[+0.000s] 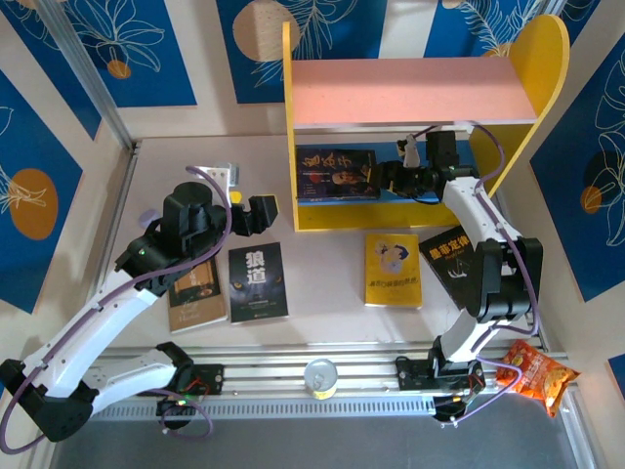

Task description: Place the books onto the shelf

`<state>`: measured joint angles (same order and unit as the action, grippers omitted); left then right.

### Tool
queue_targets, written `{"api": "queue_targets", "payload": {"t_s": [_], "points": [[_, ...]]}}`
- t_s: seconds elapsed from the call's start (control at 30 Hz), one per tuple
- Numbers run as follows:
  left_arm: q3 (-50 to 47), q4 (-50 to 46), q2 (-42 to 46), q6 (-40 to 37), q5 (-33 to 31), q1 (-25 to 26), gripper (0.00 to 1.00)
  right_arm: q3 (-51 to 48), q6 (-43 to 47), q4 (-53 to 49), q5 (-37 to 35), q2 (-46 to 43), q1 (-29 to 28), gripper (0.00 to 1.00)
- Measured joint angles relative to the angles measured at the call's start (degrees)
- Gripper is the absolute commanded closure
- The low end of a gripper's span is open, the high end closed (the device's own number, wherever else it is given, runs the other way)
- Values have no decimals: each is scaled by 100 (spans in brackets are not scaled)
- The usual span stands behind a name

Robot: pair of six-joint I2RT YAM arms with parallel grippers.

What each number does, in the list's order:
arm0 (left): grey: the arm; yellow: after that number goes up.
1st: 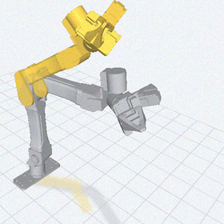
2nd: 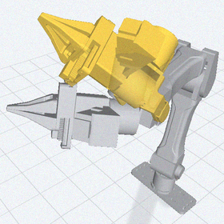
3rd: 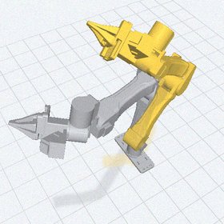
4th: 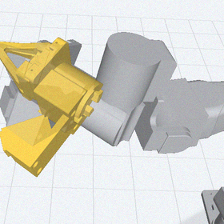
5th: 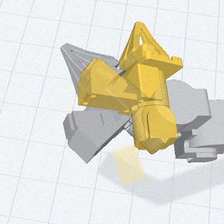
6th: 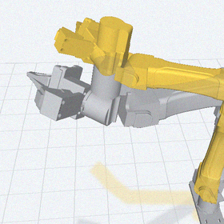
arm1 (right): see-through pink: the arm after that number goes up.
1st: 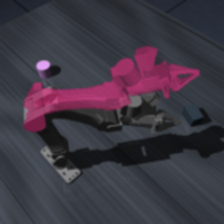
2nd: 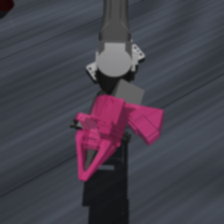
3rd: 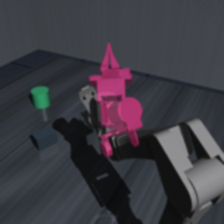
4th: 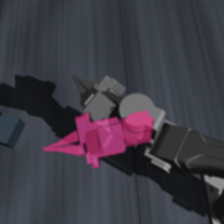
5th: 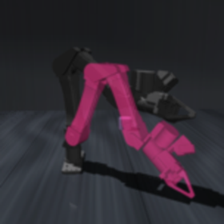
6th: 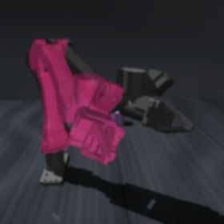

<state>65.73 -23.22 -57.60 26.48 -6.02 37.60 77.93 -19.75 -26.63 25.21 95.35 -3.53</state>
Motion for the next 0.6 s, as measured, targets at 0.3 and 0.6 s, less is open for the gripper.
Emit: {"api": "queue_targets", "payload": {"t_s": [0.3,0.6], "points": [[0,0,0,-2,0,0,12,2,-2,0,2,11,-17,43],[0,0,0,-4,0,0,12,42,-4,-7,-7,68,-26,43]]}}
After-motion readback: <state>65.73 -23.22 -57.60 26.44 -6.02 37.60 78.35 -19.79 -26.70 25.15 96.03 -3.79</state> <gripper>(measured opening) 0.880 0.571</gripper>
